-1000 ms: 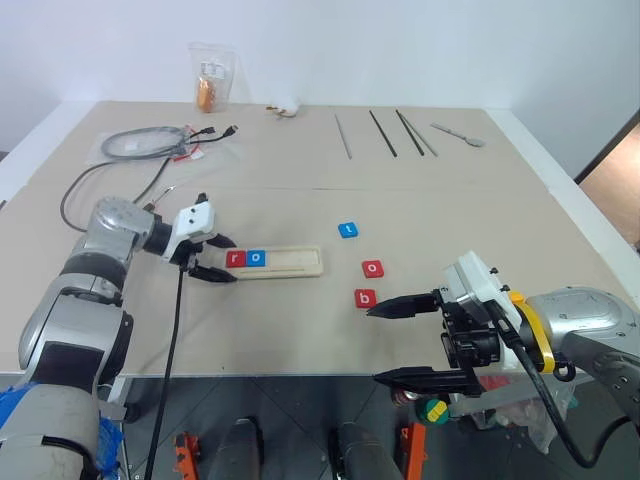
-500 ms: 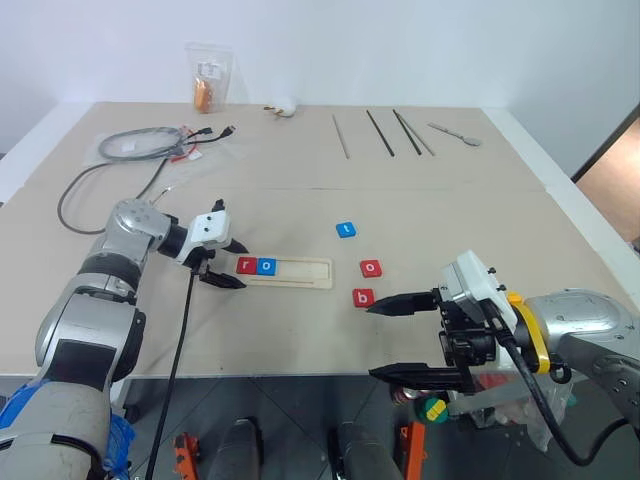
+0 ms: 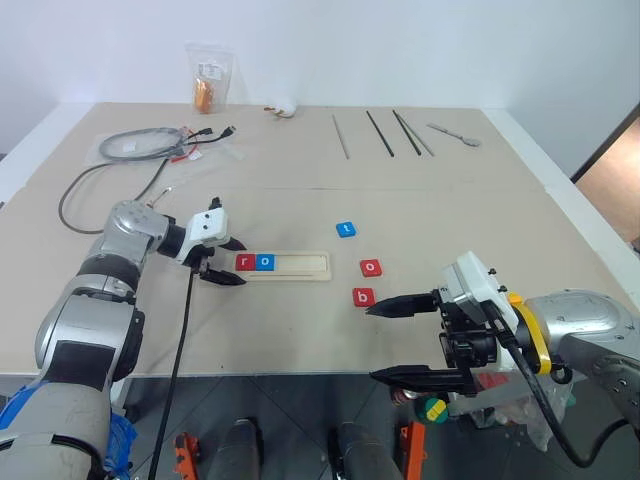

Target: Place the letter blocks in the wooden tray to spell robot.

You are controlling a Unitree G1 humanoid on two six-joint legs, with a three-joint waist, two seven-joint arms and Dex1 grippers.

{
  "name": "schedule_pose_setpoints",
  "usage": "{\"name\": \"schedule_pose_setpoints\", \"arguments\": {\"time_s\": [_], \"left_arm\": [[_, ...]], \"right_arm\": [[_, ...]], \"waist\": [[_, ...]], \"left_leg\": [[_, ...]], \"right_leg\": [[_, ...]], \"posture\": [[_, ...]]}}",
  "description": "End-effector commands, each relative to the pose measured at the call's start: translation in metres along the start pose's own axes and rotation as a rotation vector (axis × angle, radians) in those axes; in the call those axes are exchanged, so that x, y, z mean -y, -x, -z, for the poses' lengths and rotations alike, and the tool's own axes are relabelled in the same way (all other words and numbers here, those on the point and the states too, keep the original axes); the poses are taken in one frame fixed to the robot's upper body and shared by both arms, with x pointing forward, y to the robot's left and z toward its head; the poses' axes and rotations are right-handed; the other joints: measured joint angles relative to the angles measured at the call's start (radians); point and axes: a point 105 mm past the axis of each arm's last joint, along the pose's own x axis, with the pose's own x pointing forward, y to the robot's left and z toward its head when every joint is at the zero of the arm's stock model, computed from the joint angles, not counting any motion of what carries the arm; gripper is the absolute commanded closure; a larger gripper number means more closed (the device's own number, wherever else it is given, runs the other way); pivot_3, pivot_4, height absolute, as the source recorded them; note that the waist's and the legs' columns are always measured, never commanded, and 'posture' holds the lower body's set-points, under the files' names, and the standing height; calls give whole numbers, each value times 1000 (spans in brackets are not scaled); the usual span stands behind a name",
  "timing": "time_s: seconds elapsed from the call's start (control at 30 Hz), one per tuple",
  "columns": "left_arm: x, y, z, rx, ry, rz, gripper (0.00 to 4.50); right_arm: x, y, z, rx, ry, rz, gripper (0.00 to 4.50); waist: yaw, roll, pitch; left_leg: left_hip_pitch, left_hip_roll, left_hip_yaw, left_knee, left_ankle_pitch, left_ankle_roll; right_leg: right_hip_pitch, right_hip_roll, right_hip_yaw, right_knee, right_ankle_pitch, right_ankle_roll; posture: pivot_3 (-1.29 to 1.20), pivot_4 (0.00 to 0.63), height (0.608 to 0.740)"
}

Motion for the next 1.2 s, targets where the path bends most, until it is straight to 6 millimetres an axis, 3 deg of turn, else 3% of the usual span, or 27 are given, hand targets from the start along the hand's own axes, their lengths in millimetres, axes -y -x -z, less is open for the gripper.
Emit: {"name": "schedule_pose_setpoints", "arguments": {"time_s": [0.03, 0.1, 0.13, 0.17, 0.4, 0.73, 0.87, 0.97, 1.07, 1.2], "left_arm": [[-3, -1, -7, 29, -14, -9, 1302], [-4, -3, -9, 32, -20, -14, 1302], [-5, -4, -10, 35, -20, -18, 267], [-5, -4, -11, 38, -20, -21, 23], [-6, -3, -15, 67, -8, -21, 23], [-9, 43, -17, 101, -35, -55, 23], [-18, 63, -31, 177, -45, -133, 23], [-19, 70, -49, 295, -69, -160, 23], [6, 65, -63, 406, -79, -57, 23], [56, 46, -62, 447, -91, 106, 23]], "right_arm": [[-1, 2, -8, 15, 39, -1, 0], [-3, 1, -7, 15, 37, -2, 0], [-4, 0, -6, 15, 36, -3, 0], [-4, 0, -6, 15, 35, -3, 0], [-3, 1, -4, 15, 32, 7, 0], [3, 5, -5, 21, 27, 12, 0], [16, 9, -2, 5, 47, 54, 0], [43, 14, 10, -45, 69, 177, 0], [74, 17, 29, -106, 59, 305, 0], [88, 11, 43, -126, 67, 304, 0]], "waist": [[0, 0, 0], [0, 0, 0], [0, 0, 0], [0, 0, 0], [0, 0, 0], [-2, 0, 0], [-1, 0, 0], [-1, 0, 0], [-7, 1, 0], [-19, 3, -1]], "left_leg": [[0, 0, 0, 0, 0, 0], [0, 0, 0, 0, 0, 0], [0, 0, 0, 0, 0, 0], [0, 0, 0, 0, 0, 0], [0, 0, 0, 0, 0, 0], [0, 0, 0, 0, 0, 0], [0, 0, 0, 1, 0, 0], [0, 0, 0, 2, 0, 1], [1, 1, 2, 2, 1, 1], [3, 0, 5, -1, 0, 1]], "right_leg": [[0, 0, 0, 0, 0, 0], [0, 0, 0, 0, 0, 0], [0, 0, 0, 0, 0, 0], [0, 0, 0, 0, 0, 0], [0, 0, 0, 0, 0, 1], [0, 0, 0, 0, 0, 0], [0, 0, 0, 0, 1, 0], [0, 0, 0, 0, 1, 0], [0, -1, 0, 0, 1, 0], [0, -3, 3, 2, 1, -1]], "posture": [[0, 150, 740], [0, 150, 740], [0, 150, 740], [0, 150, 740], [0, 150, 740], [0, 150, 740], [0, 150, 740], [0, 150, 740], [0, 150, 740], [0, 150, 740]]}}
